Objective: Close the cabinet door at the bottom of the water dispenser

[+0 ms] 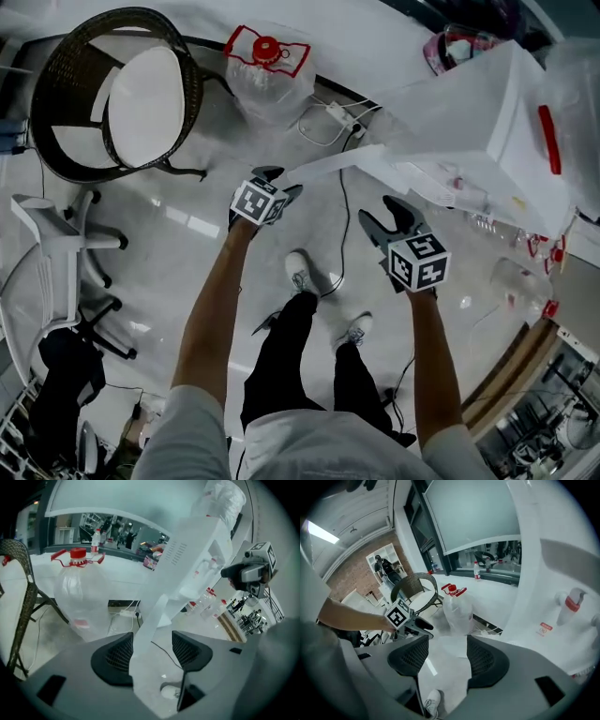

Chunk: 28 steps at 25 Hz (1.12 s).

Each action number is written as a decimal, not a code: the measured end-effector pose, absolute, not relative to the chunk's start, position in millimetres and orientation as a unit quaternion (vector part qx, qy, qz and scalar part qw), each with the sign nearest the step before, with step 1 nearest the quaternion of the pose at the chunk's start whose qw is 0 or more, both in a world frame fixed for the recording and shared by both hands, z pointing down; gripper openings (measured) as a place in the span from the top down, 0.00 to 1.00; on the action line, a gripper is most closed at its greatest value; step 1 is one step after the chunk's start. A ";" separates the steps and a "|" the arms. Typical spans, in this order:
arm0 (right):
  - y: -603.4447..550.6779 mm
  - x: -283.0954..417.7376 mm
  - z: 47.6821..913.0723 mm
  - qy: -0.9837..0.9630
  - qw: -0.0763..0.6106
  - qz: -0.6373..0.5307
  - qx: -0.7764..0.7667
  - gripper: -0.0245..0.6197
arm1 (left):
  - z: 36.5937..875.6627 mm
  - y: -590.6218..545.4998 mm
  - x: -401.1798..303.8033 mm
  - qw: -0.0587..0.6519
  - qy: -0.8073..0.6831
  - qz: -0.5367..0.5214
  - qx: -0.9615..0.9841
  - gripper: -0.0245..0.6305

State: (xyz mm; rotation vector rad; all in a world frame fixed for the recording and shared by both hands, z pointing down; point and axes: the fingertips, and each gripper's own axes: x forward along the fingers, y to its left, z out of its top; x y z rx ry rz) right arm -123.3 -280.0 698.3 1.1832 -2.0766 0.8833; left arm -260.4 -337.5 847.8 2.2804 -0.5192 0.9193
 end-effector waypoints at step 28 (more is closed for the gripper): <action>-104.2 27.7 751.5 -0.762 0.267 0.321 0.495 0.53 | 934.2 -217.9 -192.4 0.348 -0.303 0.386 0.798 0.62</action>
